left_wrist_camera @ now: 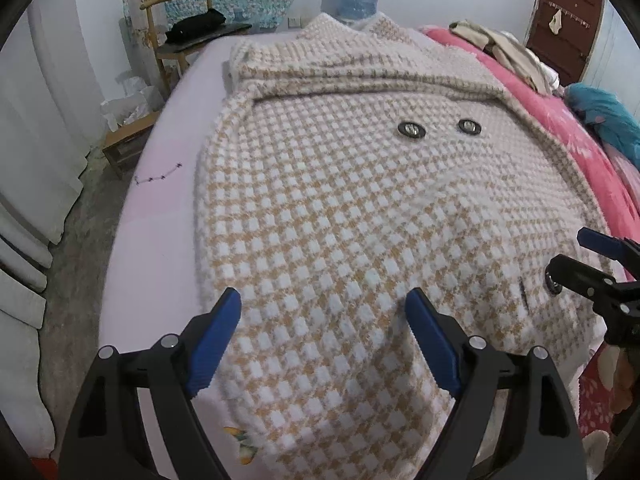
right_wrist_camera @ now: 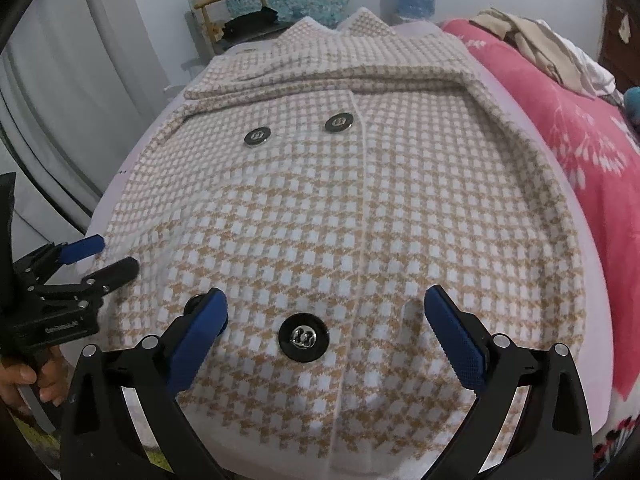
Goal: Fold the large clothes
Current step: 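Move both tools over the coat front toward its hem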
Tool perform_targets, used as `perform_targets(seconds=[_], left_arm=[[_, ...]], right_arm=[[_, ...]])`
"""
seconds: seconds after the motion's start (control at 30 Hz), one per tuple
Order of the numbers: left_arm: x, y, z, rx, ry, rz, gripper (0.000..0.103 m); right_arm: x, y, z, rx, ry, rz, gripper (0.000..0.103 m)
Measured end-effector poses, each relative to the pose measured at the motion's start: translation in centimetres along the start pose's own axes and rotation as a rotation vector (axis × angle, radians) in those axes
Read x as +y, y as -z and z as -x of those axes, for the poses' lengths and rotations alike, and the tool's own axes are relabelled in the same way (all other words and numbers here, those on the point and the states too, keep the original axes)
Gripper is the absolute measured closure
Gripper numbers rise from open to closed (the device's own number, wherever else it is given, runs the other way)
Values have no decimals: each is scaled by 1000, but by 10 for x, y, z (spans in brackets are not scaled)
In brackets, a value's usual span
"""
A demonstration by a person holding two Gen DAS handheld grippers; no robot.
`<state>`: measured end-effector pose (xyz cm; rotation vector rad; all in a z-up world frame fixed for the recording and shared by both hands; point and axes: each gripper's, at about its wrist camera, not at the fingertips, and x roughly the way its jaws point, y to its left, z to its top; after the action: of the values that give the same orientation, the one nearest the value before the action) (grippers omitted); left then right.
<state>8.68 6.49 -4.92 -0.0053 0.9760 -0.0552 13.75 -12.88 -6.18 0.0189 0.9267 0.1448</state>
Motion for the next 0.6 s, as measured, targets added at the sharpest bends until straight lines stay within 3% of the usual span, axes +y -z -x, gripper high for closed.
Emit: perform_targets(seconds=[0.3,0.43,0.6], left_arm=[[28,43,41,-35,27,41,21],[35,69,51,-36,85,93,23],[29,87,46,18,151,115,46]], right_arm=[[-17,14,8,-10,6,-42,8],[-19,19,7,6,2,-49,8],[-14,17,13,-10,2,-37,8]])
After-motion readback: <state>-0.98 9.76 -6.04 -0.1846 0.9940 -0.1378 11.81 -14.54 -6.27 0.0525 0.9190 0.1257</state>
